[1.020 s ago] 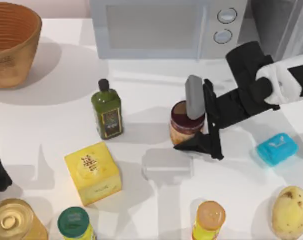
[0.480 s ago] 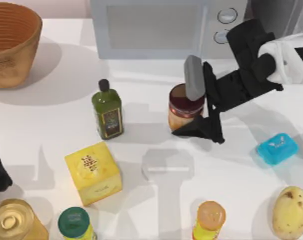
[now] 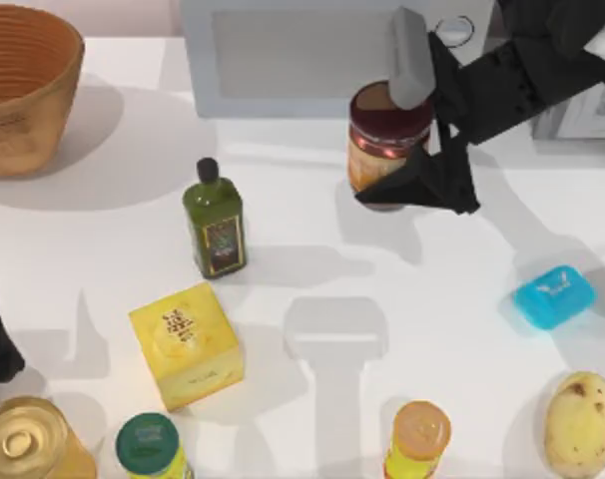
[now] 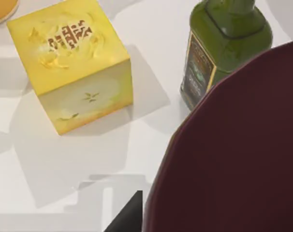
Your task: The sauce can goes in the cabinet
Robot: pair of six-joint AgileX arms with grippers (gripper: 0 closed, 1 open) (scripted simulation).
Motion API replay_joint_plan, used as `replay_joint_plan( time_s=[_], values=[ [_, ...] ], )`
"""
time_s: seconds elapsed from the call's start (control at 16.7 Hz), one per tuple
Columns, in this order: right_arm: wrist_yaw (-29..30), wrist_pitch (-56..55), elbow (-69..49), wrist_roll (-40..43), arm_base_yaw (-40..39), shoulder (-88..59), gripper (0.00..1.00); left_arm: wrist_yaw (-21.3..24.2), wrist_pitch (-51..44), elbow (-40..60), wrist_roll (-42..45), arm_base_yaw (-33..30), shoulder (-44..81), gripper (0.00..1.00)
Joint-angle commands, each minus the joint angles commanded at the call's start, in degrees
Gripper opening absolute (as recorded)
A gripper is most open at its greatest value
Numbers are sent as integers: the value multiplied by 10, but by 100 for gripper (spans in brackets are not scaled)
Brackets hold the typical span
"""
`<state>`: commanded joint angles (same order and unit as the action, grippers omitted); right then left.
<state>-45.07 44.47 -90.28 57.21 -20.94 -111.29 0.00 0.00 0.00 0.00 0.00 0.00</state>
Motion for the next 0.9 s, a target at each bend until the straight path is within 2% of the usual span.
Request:
replay_joint_plan(
  time_s=[0.48,0.66,0.9],
  values=[
    [11,-4,15,-7,5,17,0,0,0,0,0,0,0,100],
    [51,-36,83,-35,26,84,0,0,0,0,0,0,0,100],
    [137,-104,230,-105,75,247,0,0,0,0,0,0,0,100]
  ],
)
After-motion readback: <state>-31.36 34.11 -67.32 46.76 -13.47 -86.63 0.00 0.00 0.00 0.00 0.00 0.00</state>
